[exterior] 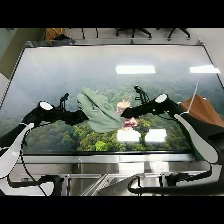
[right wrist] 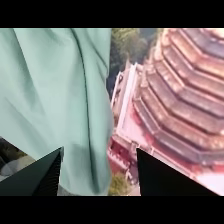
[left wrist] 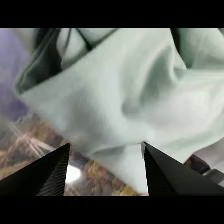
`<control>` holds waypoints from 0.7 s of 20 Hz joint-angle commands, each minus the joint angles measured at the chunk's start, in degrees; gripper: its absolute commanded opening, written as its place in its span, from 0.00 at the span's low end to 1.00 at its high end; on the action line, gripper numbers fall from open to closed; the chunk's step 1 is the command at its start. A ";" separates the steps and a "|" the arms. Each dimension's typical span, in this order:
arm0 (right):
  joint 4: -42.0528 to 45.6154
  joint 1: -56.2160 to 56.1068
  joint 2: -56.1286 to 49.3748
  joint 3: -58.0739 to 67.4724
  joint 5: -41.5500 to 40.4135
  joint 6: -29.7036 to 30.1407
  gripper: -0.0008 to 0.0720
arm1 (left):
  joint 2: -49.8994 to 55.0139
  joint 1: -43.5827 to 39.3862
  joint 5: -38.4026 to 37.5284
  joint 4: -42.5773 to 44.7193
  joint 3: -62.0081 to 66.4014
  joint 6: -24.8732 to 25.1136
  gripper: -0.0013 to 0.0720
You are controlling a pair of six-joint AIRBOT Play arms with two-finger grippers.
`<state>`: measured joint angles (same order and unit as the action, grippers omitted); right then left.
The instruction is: Fold the shirts.
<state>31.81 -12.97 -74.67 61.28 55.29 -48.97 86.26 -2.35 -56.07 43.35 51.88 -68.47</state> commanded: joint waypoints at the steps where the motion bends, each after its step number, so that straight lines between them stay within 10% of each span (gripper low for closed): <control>1: -1.68 -2.80 -3.65 1.81 0.50 3.26 0.73 | 1.99 -1.42 2.25 -1.31 1.31 0.50 0.64; 3: -1.66 -4.24 -4.37 2.47 0.42 3.85 0.67 | 1.97 -0.85 0.44 -0.76 2.97 0.70 0.03; 6: -1.70 -4.90 -4.74 4.22 0.04 4.09 0.35 | 1.70 -0.31 -4.20 -0.87 6.08 0.98 0.03; 7: -1.70 -4.87 -4.72 5.11 0.24 4.07 0.04 | 1.03 -0.33 -4.92 -0.90 6.82 0.94 0.03; 14: -1.90 -3.91 8.33 19.61 2.58 3.13 0.03 | -13.07 1.95 -12.72 -1.03 24.63 -0.17 0.03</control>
<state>30.13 -17.37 -72.38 74.43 57.39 -45.17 78.89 -1.54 -64.79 42.57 68.29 -67.92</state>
